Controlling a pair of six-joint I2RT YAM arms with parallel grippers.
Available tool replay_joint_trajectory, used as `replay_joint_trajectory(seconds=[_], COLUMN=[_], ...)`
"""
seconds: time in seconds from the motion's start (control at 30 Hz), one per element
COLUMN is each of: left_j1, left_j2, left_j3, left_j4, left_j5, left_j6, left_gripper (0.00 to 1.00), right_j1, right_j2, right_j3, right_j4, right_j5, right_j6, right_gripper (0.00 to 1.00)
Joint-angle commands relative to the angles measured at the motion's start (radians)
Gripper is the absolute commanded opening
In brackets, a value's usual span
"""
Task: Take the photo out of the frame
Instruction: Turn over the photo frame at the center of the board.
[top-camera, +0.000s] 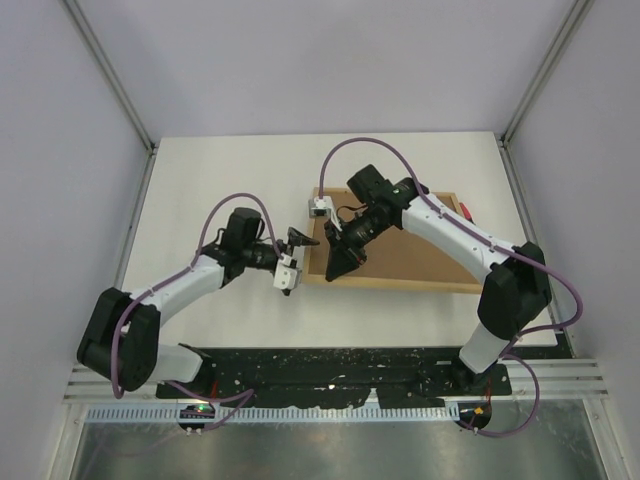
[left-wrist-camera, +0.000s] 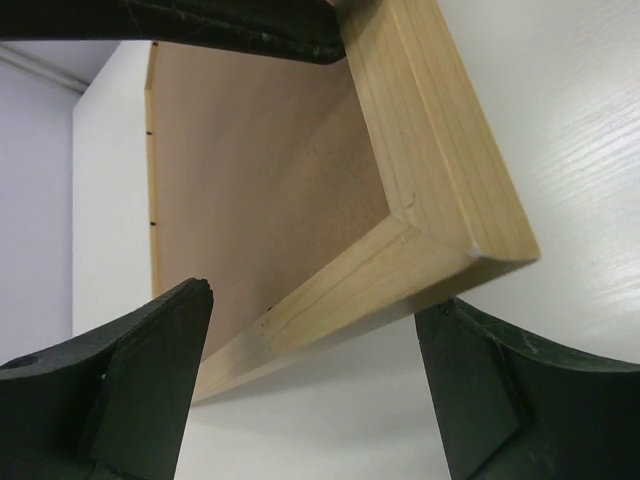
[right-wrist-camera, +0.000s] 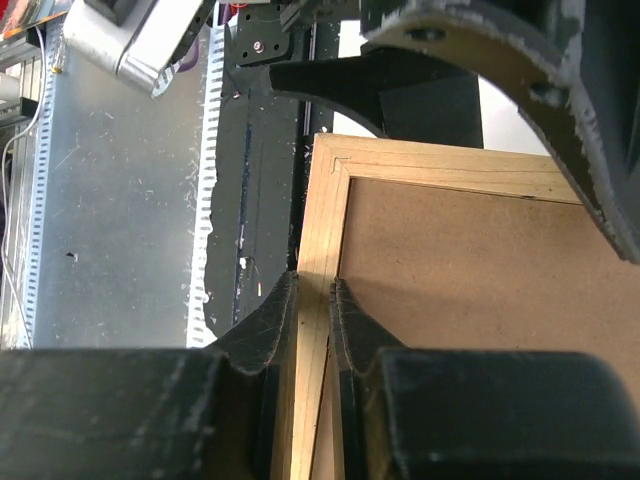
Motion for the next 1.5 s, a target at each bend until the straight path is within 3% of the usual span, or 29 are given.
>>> replay_joint_trajectory(seconds=[0.0, 0.43, 0.6, 0.7, 0.77, 0.8, 0.87, 1.0, 1.17, 1.33, 1.47], left_j1=[-0.035, -0.081, -0.084, -0.086, -0.092, -0.093, -0.095, -0.095, -0.097, -0.098, -0.1], left_j2=[0.021, 0.044, 0.025, -0.003, -0.024, -0.037, -0.06, -0.094, -0.114, -0.118, -0.126], left_j3=[0.056, 0.1, 0.086, 0.062, 0.047, 0.04, 0.03, 0.02, 0.022, 0.02, 0.02], left_j4=[0.034, 0.058, 0.171, 0.228, 0.244, 0.25, 0.254, 0.261, 0.262, 0.265, 0.259], left_j5=[-0.004, -0.062, -0.106, -0.128, -0.139, -0.148, -0.162, -0.179, -0.185, -0.191, -0.195], left_j6=[-0.091, -0.252, -0.404, -0.473, -0.504, -0.522, -0.554, -0.605, -0.647, -0.663, -0.67], left_gripper=[0.83, 0.49, 0.25, 0.21, 0.19, 0.18, 0.18, 0.18, 0.18, 0.18, 0.18], right_j1=[-0.008, -0.022, -0.025, -0.025, -0.028, -0.028, -0.028, -0.028, -0.028, -0.028, 0.004], right_j2=[-0.012, -0.004, -0.007, -0.011, -0.014, -0.017, -0.038, -0.086, -0.165, -0.233, -0.29], right_j3=[0.064, 0.081, 0.079, 0.082, 0.085, 0.087, 0.084, 0.085, 0.087, 0.056, -0.036], right_j4=[-0.004, -0.018, -0.016, -0.018, -0.018, -0.016, -0.018, -0.027, -0.054, -0.103, -0.032], right_j5=[-0.094, -0.122, -0.113, -0.091, -0.064, -0.039, 0.002, 0.085, 0.188, 0.304, 0.473], right_j6=[0.013, 0.015, 0.015, 0.019, 0.021, 0.016, -0.008, -0.069, -0.151, -0.266, -0.301], right_gripper=[0.08, 0.08, 0.08, 0.08, 0.19, 0.34, 0.46, 0.64, 0.74, 0.76, 0.79])
